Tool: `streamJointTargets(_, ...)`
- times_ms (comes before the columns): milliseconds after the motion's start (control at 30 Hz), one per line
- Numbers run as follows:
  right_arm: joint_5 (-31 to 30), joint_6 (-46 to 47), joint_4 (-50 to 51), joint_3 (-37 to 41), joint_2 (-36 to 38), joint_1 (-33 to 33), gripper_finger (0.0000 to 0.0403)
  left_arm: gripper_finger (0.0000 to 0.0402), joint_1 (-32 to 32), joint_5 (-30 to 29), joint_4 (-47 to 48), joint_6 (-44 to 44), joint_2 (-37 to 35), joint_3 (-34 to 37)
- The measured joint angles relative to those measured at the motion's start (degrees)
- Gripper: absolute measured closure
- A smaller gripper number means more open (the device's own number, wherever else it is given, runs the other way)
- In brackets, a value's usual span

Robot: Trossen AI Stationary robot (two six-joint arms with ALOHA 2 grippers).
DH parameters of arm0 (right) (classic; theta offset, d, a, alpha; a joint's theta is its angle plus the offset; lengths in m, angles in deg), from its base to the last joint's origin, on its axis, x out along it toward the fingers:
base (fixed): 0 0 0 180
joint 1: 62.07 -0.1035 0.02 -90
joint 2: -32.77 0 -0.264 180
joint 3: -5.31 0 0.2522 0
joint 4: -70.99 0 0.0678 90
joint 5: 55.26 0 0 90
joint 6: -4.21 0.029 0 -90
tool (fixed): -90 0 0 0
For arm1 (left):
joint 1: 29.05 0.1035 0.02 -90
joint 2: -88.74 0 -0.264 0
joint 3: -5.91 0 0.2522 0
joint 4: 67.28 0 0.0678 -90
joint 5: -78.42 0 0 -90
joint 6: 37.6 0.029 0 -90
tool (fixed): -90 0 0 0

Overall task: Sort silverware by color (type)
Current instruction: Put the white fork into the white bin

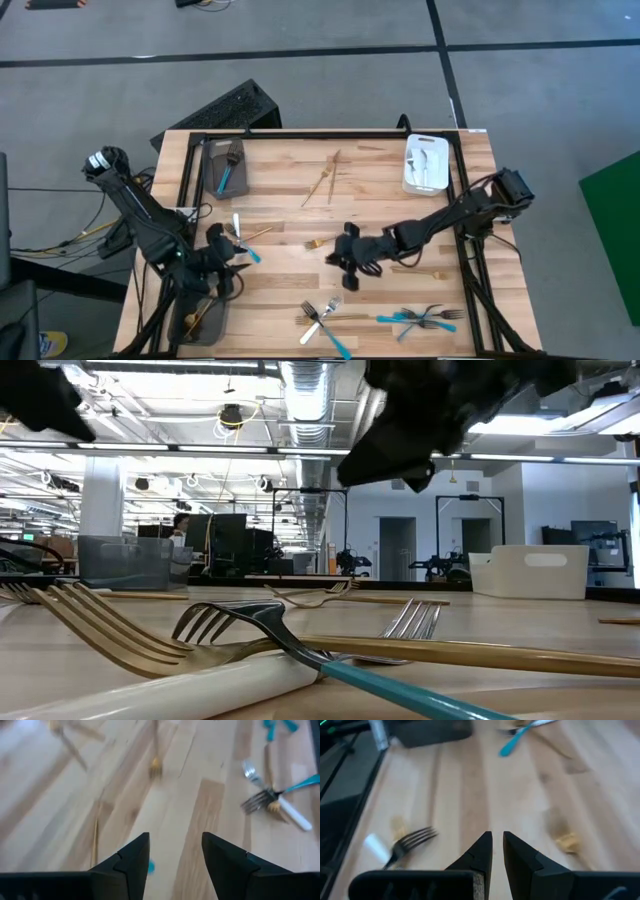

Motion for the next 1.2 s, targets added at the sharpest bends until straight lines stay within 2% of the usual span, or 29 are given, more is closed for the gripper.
streamJointTargets(167,0.15,-0.64,1.46,0.0,0.0,-3.26,0.0331,0.0233,0.51,-3.41,-4.34,7.62,0.0,0.0)
streamJointTargets(300,-0.12,3.81,2.18,-0.04,-0.87,-3.66,0.033,0.0233,0.51,-5.45,-4.49,7.89,0.0,0.2)
streamJointTargets(400,-0.24,11.46,2.84,-0.07,-0.84,-3.33,0.0321,0.0233,0.51,-6.41,-4.36,7.06,0.01,0.94)
streamJointTargets(567,3.01,22.85,9.74,0.15,-2.89,-3.46,0.0283,0.0233,0.51,-5.92,-4.31,4.5,0.04,2.0)
streamJointTargets(733,9.19,29.39,9.14,0.02,-6.7,-4.74,0.023,0.0233,0.6,-6.03,-4.64,4.62,0.04,2.29)
streamJointTargets(867,12.62,32.65,6.21,-0.05,-10.36,-4.71,0.0202,0.0233,0.79,-6.59,-4.65,4.95,0.02,2.29)
streamJointTargets(1000,14.18,32.87,1.27,-0.2,-12.8,-4.67,0.0201,0.0233,0.81,-6.47,-4.55,5.17,0.01,2.29)
streamJointTargets(1200,19.6,31.53,-3.79,-0.11,-13.62,-4.25,0.022,0.0233,0.81,-6.04,-4.37,5.15,0.02,2.27)
